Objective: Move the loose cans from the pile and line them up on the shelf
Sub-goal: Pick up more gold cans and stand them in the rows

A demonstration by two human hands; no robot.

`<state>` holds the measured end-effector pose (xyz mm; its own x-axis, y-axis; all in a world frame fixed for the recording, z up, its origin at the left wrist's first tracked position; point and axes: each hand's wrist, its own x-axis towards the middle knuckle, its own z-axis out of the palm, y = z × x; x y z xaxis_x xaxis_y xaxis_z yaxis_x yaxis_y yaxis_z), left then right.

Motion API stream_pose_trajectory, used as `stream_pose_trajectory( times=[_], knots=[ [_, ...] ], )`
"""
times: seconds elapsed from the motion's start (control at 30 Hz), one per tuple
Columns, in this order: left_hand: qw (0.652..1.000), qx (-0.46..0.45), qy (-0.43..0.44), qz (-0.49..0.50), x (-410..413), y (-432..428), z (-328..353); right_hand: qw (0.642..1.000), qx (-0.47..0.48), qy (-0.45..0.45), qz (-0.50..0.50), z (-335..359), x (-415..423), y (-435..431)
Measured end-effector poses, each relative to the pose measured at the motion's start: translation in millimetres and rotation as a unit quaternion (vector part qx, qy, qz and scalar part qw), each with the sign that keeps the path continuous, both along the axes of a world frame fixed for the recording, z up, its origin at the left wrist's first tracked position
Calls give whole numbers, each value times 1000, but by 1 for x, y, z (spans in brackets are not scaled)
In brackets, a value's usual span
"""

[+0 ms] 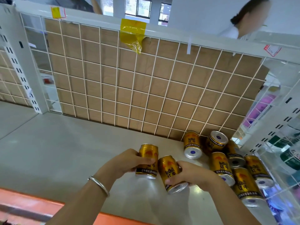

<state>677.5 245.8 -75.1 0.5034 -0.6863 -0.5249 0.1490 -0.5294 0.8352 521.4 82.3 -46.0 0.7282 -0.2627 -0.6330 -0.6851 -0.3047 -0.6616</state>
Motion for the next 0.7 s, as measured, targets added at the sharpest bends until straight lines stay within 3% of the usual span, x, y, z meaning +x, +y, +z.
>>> stream_pose_trajectory(
  times=[0.17,0.5,0.7],
  knots=[
    [978,-121,161,51,-4,27,-1,989,82,-64,-108,-22,13,22],
    [928,-285,165,171,24,131,15,917,338,-167,-132,-15,73,121],
    [896,-327,148,260,50,243,19,920,338,-178,-94,-5,129,231]
  ],
)
